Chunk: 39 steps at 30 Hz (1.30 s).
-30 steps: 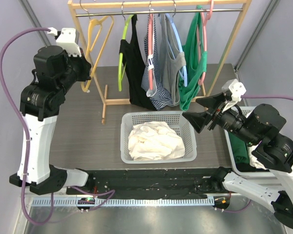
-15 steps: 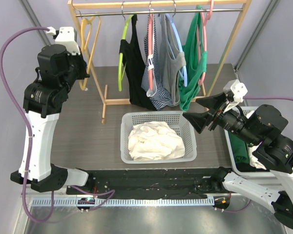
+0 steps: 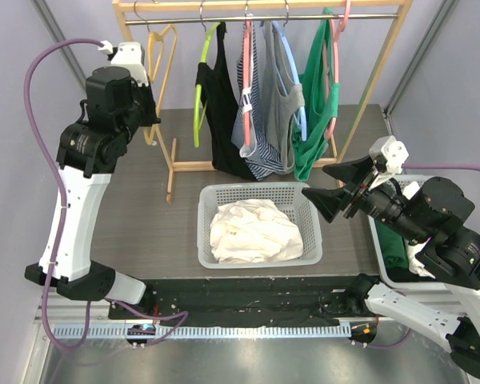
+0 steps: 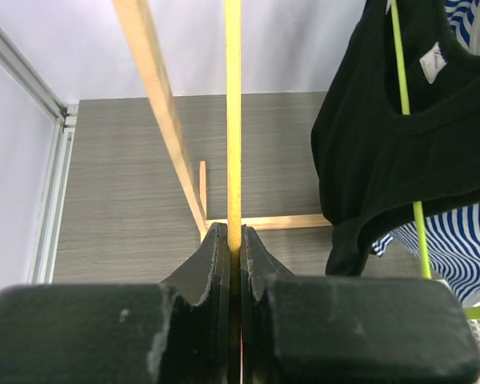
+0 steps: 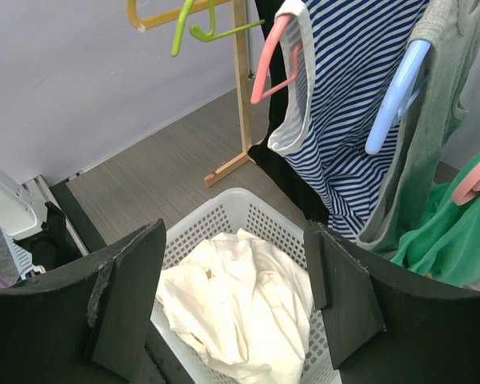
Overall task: Remove the tank top from the hanger
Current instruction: Place the hanger at the clothesline.
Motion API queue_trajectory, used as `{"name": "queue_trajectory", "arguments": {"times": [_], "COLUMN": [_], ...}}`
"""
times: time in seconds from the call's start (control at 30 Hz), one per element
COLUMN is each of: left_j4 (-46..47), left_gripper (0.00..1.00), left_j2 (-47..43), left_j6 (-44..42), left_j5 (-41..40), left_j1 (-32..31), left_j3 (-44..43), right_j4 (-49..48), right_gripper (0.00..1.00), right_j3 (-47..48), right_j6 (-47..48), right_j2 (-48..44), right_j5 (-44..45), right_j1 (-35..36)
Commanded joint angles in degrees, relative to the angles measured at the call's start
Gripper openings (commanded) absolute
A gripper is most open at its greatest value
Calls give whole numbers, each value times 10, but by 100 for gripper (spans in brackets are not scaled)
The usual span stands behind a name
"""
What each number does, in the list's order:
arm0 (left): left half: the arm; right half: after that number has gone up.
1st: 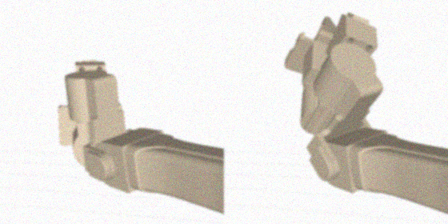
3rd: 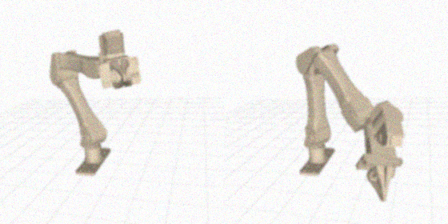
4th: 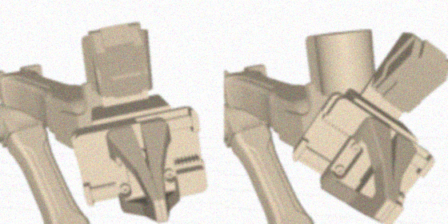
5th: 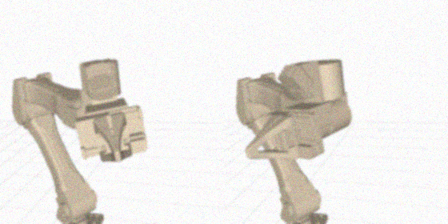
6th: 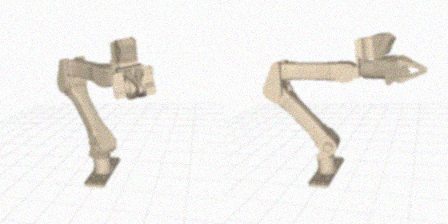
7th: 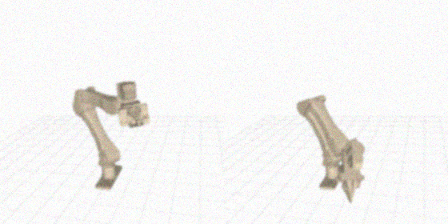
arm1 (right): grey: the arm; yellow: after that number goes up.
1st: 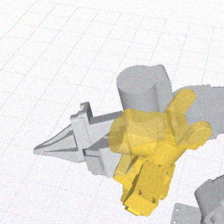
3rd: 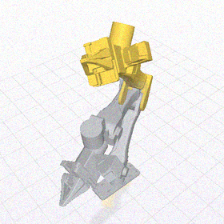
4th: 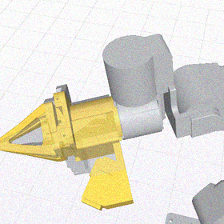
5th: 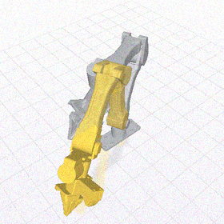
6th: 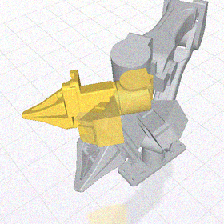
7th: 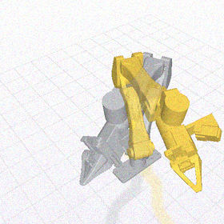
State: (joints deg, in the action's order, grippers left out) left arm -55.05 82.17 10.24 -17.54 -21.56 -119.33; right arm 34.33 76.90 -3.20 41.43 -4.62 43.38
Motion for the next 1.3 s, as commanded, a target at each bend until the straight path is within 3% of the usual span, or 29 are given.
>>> {"name": "queue_trajectory", "arguments": {"times": [0.0, 0.43, 0.73, 1.1, 1.27], "left_j4": [49, 61, 138, 154, 179], "left_gripper": [0, 0, 0, 0, 0], "left_j2": [0, -7, -14, -5, 15], "left_j6": [-11, -47, -66, 63, 70], "left_j5": [-27, -96, -236, -276, -302], "left_j1": [-15, -58, -107, -114, -129], "left_j3": [-15, 38, 73, 76, 48], "right_j4": [-23, -23, -22, -22, -22], "right_gripper": [77, 75, 73, 71, 70], "right_j3": [-3, -4, -5, -8, -12], "right_j6": [0, 4, 0, -6, -10], "right_j2": [-9, -6, -11, -6, -3], "right_j5": [0, -5, -7, -23, -35], "right_j1": [-1, -1, -1, -1, -1]}}
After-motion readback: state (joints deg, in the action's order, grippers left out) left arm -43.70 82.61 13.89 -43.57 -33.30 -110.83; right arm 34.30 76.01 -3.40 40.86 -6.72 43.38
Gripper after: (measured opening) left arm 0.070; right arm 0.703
